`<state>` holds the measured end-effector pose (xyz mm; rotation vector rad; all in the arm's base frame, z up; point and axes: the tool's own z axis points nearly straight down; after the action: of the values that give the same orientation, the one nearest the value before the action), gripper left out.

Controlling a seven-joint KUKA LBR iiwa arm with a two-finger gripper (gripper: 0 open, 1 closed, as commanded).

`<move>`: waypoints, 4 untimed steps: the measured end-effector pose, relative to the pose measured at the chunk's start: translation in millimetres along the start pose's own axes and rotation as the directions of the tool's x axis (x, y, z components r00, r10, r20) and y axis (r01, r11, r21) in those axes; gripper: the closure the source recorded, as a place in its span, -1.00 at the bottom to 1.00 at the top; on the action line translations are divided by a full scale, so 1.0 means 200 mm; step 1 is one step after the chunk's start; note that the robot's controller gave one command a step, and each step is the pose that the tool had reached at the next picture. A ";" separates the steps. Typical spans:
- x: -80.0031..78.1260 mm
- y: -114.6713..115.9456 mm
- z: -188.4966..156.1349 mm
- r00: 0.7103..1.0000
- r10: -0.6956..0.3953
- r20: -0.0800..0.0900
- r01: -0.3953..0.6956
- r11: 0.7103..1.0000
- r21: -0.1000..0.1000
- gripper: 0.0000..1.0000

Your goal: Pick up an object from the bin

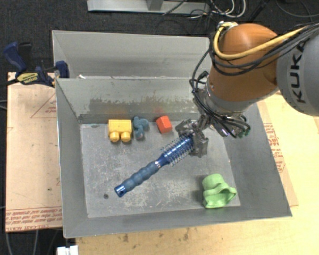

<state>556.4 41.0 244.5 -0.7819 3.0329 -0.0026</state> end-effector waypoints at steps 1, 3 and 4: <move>0.00 0.00 0.02 1.000 0.000 -0.006 0.000 1.000 -0.004 -1.00; 0.20 0.13 0.83 0.999 0.037 -0.010 -0.037 0.999 -0.006 -1.00; 0.52 -0.40 0.85 0.971 0.240 -0.005 -0.240 0.971 0.000 -1.00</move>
Offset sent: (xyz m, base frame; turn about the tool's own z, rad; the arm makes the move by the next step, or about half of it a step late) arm 0.0000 0.0000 0.0000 0.0000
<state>504.8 -78.9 73.1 -0.4099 3.1096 -0.0025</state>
